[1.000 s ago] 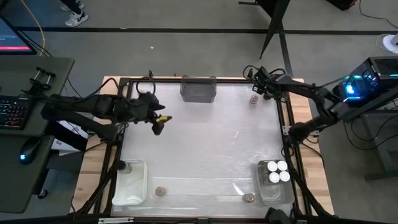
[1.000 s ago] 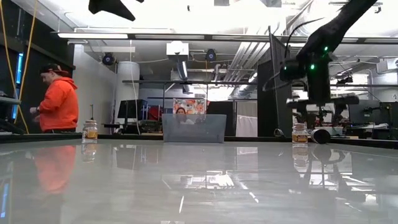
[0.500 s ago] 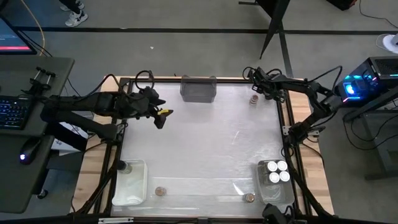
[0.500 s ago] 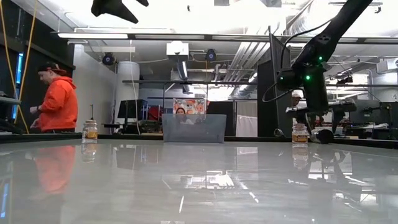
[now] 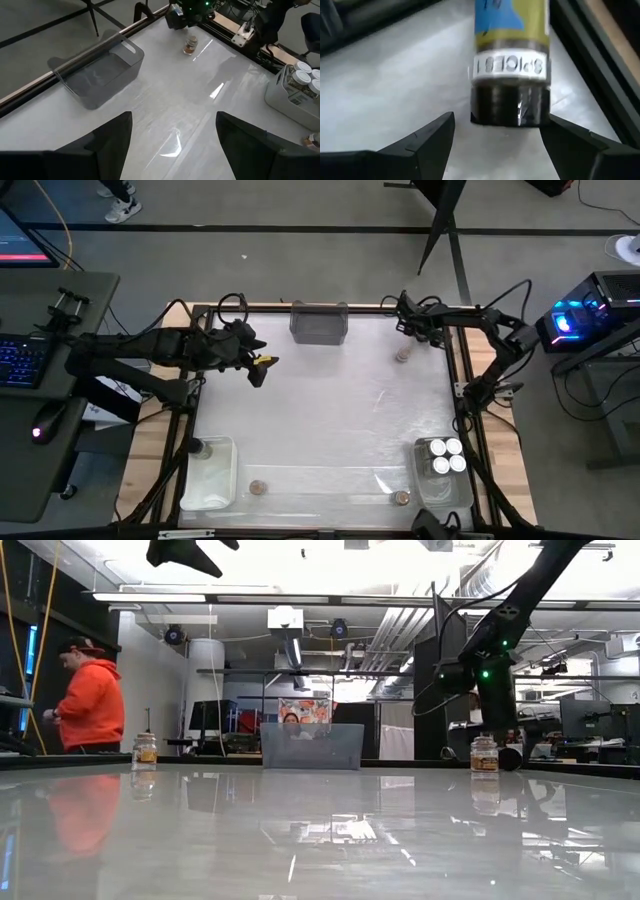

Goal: Sort spices by type
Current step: Put the black seasoning bottle into the white bin

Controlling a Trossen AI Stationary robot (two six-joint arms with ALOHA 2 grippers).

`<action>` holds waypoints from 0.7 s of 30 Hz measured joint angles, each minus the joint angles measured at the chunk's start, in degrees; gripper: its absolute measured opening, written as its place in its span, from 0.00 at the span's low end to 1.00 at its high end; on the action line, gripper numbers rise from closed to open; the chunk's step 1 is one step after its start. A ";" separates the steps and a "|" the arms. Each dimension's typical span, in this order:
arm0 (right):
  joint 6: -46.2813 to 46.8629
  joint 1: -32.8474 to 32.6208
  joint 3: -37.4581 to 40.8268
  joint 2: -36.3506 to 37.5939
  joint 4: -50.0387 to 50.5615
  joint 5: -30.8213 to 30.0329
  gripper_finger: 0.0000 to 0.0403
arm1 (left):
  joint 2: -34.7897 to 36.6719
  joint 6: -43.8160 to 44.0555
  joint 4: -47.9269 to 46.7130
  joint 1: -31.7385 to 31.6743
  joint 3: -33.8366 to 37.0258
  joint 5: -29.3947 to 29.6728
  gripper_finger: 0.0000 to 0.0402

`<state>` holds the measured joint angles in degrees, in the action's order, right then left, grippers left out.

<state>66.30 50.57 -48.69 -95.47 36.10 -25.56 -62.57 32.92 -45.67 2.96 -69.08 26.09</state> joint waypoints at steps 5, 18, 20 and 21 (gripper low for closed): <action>2.57 0.04 0.00 0.15 -0.22 -2.78 0.71 | 0.00 0.44 0.00 0.02 0.00 -0.16 0.69; 5.31 0.06 0.00 -1.22 -3.23 -6.53 0.64 | 0.00 0.44 -0.15 0.02 0.00 -0.24 0.69; 5.33 0.47 0.00 -1.56 -4.42 -5.26 0.56 | -0.02 0.44 -0.15 0.02 0.00 -0.24 0.69; 5.41 0.52 0.00 -1.63 -4.46 -4.95 0.52 | 0.00 0.44 -0.17 0.02 0.00 -0.24 0.69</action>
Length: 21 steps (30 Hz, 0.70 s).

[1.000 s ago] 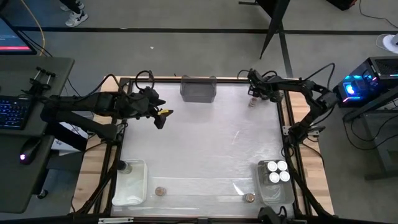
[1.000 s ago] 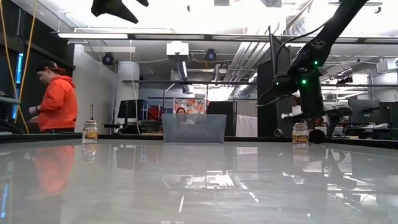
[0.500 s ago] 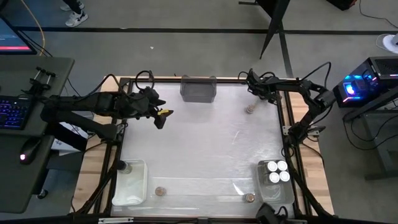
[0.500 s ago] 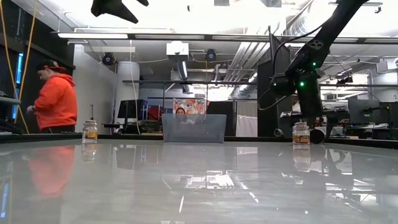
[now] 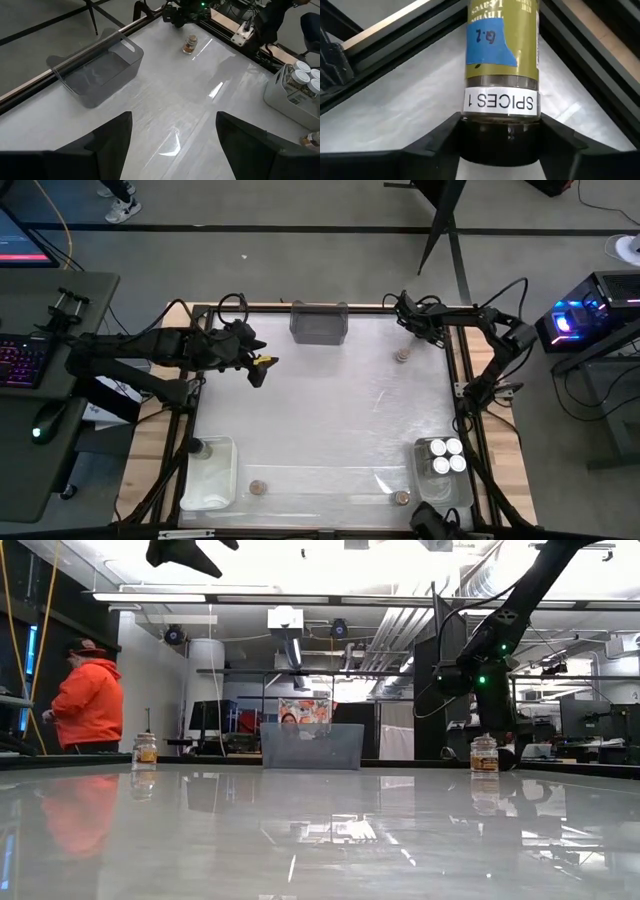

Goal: Sort spices by type
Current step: Put the black seasoning bottle into the white bin

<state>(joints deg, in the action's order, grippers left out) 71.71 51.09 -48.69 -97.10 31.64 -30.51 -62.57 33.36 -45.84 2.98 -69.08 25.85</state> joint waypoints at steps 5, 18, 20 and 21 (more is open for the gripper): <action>-0.06 -0.03 0.00 0.16 0.23 0.76 0.49 | -0.02 0.27 -0.07 0.04 0.00 0.00 0.69; -15.88 -6.59 0.02 15.11 6.71 -0.78 0.49 | -0.01 -10.08 -0.20 0.07 -0.01 -2.18 0.69; -19.57 -9.61 0.02 20.50 5.89 -0.44 0.49 | -0.08 -15.67 -0.19 0.07 0.00 -3.51 0.69; -21.70 -11.42 0.02 23.26 4.94 0.34 0.49 | -0.20 -18.15 -0.17 0.07 0.00 -3.74 0.69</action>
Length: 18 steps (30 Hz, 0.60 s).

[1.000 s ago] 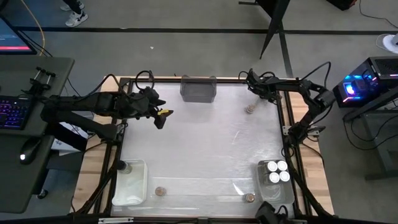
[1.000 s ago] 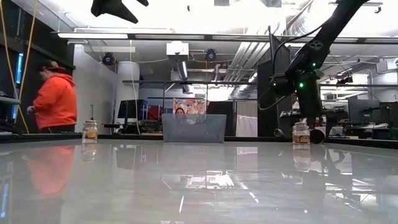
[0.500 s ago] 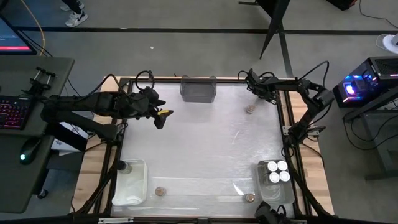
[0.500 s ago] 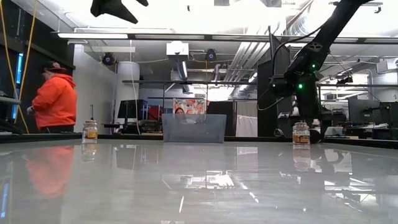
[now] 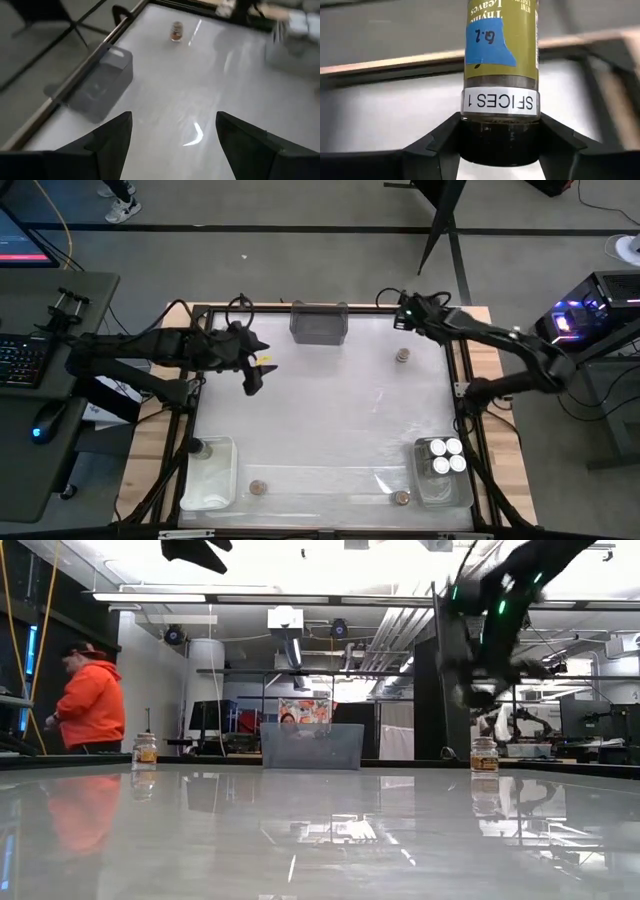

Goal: Sort spices by type
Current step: Put the black seasoning bottle into the white bin

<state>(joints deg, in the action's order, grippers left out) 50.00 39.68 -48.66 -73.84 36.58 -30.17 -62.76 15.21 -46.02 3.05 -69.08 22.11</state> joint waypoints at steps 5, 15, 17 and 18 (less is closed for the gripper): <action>-8.38 -11.20 -0.02 11.55 -9.18 13.82 0.49 | -1.33 -12.26 0.00 0.00 0.00 -0.13 0.69; 1.66 -38.49 -0.02 9.25 -20.75 17.92 0.49 | -9.67 -25.37 6.87 0.33 0.00 -6.87 0.69; 2.31 -42.10 -0.02 6.03 -24.06 18.47 0.49 | -11.73 -28.23 8.95 1.17 0.00 -9.18 0.69; 2.37 -43.49 -0.02 4.52 -25.66 19.34 0.49 | -12.80 -30.23 9.88 1.79 0.00 -9.52 0.69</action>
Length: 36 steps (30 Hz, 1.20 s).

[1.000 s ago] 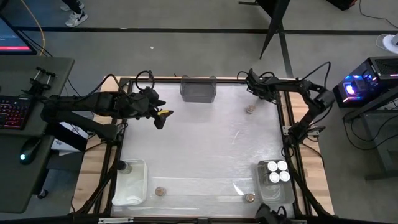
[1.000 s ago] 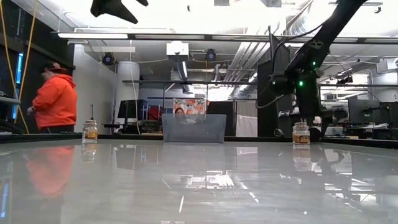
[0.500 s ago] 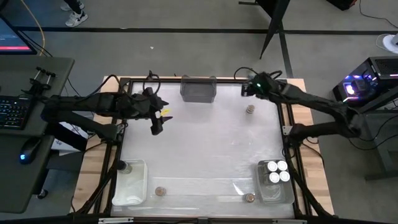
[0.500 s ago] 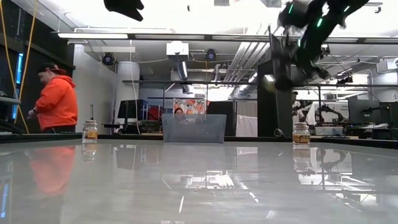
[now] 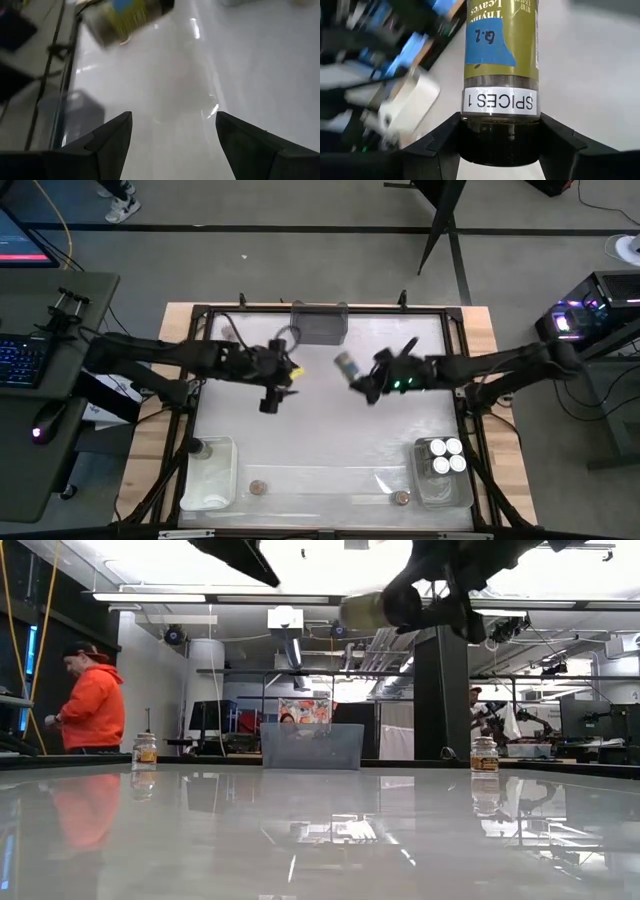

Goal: Sort spices by type
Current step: Put the black seasoning bottle into the white bin

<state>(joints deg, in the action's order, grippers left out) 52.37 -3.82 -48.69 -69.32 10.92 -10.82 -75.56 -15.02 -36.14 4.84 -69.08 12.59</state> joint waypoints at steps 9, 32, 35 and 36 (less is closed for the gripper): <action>-2.13 -7.47 0.00 -6.45 -6.79 6.69 0.49 | -9.51 -15.55 9.21 3.47 0.00 2.43 0.69; -7.43 -7.45 0.00 -6.53 -5.62 12.80 0.49 | -17.30 -20.20 24.39 6.01 -0.02 5.48 0.69; -7.56 -7.36 0.00 -6.55 -5.62 12.84 0.49 | -17.52 -21.85 25.32 6.11 -0.02 2.85 0.69; -7.66 -7.36 0.00 -6.55 -5.62 12.84 0.49 | -17.59 -23.14 25.75 6.23 -0.02 1.56 0.69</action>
<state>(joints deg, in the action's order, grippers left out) 44.72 -11.18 -48.69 -75.88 5.30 2.02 -93.15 -38.16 -10.39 11.07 -69.10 14.15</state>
